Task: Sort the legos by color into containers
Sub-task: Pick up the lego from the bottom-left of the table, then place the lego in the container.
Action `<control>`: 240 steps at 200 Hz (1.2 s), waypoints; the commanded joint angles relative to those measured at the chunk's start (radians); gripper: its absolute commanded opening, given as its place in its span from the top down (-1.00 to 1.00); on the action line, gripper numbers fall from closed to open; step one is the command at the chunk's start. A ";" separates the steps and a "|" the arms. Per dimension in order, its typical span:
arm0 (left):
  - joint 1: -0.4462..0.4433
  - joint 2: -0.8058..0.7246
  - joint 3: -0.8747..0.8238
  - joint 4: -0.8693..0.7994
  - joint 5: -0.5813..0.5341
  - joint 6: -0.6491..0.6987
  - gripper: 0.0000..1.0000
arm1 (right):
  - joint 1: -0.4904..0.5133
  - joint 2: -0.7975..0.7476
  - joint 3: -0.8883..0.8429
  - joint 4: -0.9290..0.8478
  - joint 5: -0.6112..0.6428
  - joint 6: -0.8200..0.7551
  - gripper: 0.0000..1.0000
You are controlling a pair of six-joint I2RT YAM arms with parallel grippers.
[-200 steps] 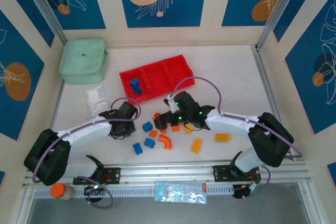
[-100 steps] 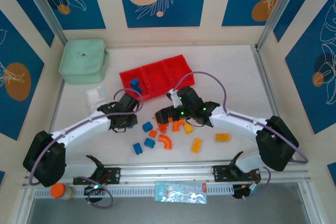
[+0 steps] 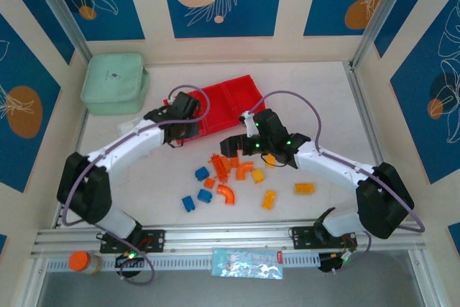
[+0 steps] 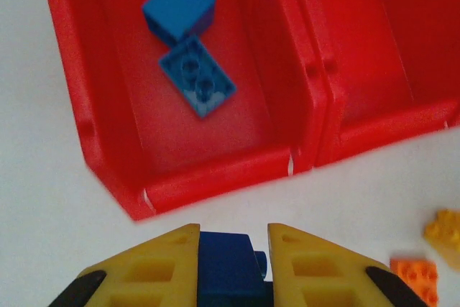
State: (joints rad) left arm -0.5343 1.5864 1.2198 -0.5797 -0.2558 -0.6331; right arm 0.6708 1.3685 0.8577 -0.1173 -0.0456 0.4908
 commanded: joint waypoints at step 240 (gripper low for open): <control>0.168 0.252 0.282 0.072 0.140 0.061 0.21 | -0.051 -0.013 0.028 0.016 -0.085 -0.007 -0.98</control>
State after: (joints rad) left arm -0.3767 1.9438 1.5230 -0.4900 -0.1501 -0.5926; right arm 0.6094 1.3689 0.8589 -0.1158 -0.0952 0.4908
